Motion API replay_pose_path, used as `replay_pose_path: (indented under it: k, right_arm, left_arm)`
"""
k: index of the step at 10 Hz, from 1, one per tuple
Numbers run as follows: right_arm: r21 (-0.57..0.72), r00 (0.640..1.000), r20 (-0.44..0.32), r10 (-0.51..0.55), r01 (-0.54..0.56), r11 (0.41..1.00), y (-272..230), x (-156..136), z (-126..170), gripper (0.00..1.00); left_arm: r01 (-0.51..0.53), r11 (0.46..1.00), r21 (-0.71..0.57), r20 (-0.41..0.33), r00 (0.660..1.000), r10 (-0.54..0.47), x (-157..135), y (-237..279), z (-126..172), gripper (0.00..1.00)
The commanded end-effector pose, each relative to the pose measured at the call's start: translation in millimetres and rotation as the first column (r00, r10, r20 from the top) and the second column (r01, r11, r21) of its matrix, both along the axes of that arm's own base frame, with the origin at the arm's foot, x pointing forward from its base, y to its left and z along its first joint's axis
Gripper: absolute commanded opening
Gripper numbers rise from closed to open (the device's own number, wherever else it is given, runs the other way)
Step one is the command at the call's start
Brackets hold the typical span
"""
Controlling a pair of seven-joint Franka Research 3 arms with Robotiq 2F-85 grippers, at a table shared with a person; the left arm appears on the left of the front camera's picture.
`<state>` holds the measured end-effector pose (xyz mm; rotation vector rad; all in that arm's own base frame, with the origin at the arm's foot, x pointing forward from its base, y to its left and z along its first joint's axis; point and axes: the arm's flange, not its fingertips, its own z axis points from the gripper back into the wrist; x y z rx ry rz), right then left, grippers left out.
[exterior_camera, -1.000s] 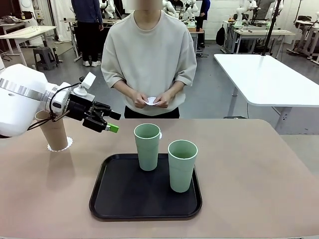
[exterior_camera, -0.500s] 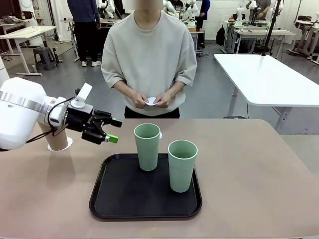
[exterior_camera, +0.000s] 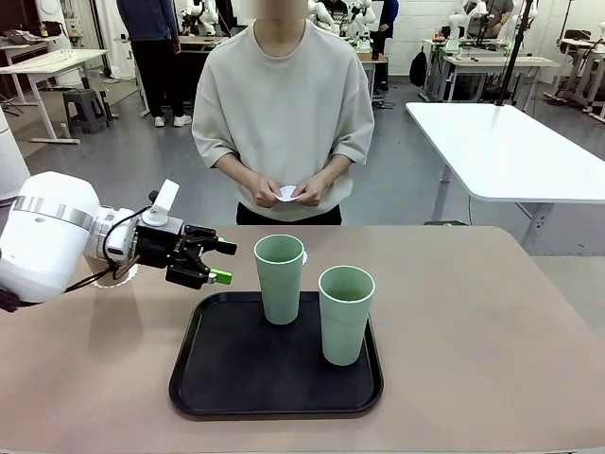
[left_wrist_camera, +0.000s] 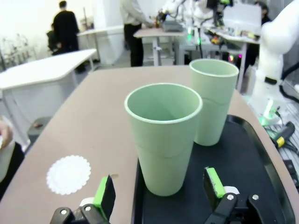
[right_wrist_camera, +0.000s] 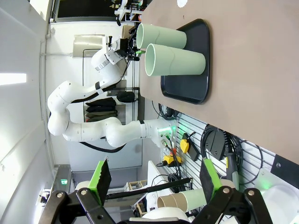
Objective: Place coasters on the table and set cups on them.
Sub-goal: Take one Reusable plastic cup from the Flat Tray and place it on a coaster set by the human.
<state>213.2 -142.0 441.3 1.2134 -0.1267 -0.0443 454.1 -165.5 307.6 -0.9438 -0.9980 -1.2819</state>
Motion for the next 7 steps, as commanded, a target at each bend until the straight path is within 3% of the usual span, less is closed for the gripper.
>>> replay_pose_path:
  k: [1, 4, 7]
  right_arm:
    - [0.012, 1.000, 0.005, 0.003, -0.003, 1.000, 0, 0, 0, 1.00]
    - [0.012, 1.000, 0.005, 0.003, -0.003, 1.000, 0, 0, 0, 1.00]
    - [0.012, 1.000, 0.005, 0.003, -0.003, 1.000, 0, 0, 0, 1.00]
  left_arm:
    - [-0.047, 0.998, -0.050, 0.007, 0.999, 0.047, 3, -16, -10, 1.00]
    - [-0.044, 0.998, -0.046, -0.008, 0.999, 0.044, 6, -20, -27, 1.00]
    - [0.037, 0.998, -0.056, 0.003, 0.999, -0.037, 7, -23, -40, 1.00]
